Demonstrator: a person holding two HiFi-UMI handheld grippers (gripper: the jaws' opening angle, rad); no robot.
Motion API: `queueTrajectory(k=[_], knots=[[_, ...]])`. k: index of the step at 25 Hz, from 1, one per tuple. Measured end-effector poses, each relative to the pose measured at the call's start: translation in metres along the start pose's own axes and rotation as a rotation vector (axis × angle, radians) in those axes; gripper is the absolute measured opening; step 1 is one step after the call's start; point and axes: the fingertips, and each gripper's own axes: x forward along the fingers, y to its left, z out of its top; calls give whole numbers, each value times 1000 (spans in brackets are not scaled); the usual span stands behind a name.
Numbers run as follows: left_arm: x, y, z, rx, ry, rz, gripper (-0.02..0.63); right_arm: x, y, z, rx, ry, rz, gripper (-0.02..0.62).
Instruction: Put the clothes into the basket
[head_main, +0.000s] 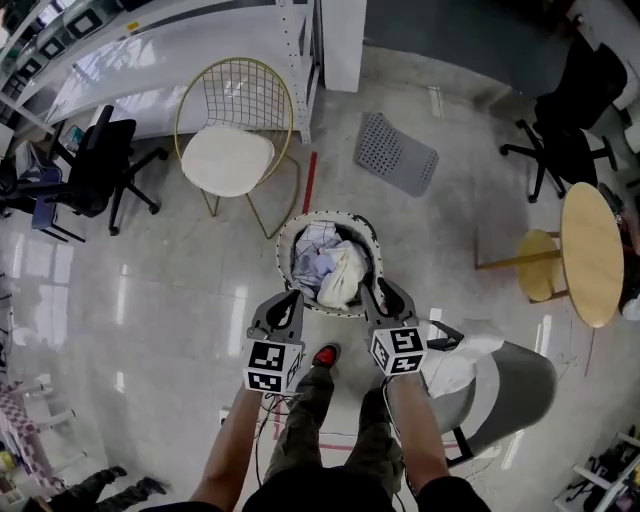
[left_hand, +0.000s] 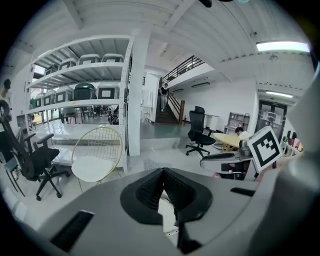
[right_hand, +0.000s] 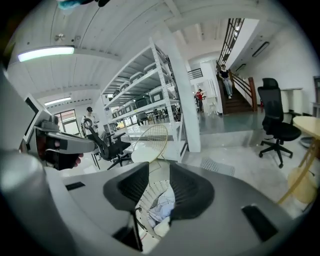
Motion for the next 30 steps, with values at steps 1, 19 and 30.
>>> queueTrajectory(k=[1, 19, 30], knots=[[-4, -7, 6, 0, -5, 0, 6, -9, -1, 7, -9, -5, 1, 146], [-15, -171, 88, 122, -115, -199, 6, -208, -72, 90, -52, -233, -270, 48], [10, -306, 106, 226, -105, -414, 6, -322, -150, 72, -2, -264, -498, 48]])
